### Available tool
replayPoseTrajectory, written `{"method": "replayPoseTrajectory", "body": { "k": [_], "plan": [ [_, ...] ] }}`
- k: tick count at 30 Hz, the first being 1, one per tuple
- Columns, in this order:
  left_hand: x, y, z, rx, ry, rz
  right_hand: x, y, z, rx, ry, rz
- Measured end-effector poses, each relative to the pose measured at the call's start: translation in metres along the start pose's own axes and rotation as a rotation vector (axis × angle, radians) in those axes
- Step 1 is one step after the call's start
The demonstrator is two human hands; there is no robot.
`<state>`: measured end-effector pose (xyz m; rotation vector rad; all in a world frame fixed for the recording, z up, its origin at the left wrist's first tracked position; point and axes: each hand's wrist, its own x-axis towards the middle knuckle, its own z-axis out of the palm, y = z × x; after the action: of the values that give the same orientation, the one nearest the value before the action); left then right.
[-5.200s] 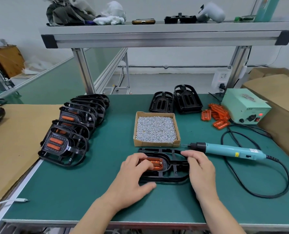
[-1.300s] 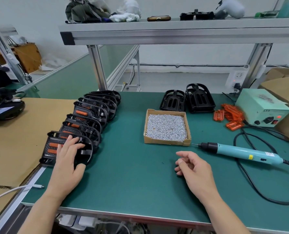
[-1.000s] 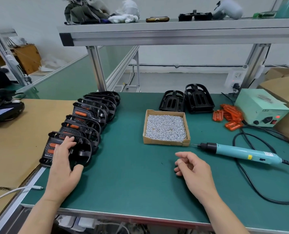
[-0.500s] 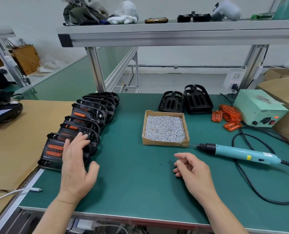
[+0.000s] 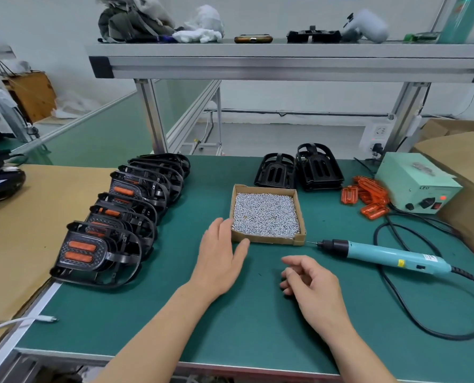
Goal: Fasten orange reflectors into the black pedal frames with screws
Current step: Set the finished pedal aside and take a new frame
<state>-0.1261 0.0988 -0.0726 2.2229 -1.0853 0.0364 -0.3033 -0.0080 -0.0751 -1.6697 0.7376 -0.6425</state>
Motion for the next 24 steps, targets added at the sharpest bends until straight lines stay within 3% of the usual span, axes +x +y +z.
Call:
{"method": "replayPoseTrajectory", "body": {
  "k": [5,10,13,19,24],
  "plan": [
    [-0.003,-0.004,0.015,0.137,-0.078,0.02,-0.002,-0.001,0.0,0.009,-0.018,0.016],
    [-0.002,-0.003,0.014,0.106,-0.013,0.041,0.007,-0.01,-0.004,0.085,-0.025,0.054],
    [-0.001,-0.004,0.013,0.084,0.002,0.047,0.034,-0.027,-0.006,0.046,-0.004,-0.015],
    [-0.002,-0.008,0.016,0.035,0.014,0.06,0.136,-0.062,-0.012,-0.45,0.122,-0.283],
    [0.001,-0.01,0.016,0.066,-0.049,0.082,0.219,-0.064,0.005,-0.874,0.011,-0.21]
  ]
}}
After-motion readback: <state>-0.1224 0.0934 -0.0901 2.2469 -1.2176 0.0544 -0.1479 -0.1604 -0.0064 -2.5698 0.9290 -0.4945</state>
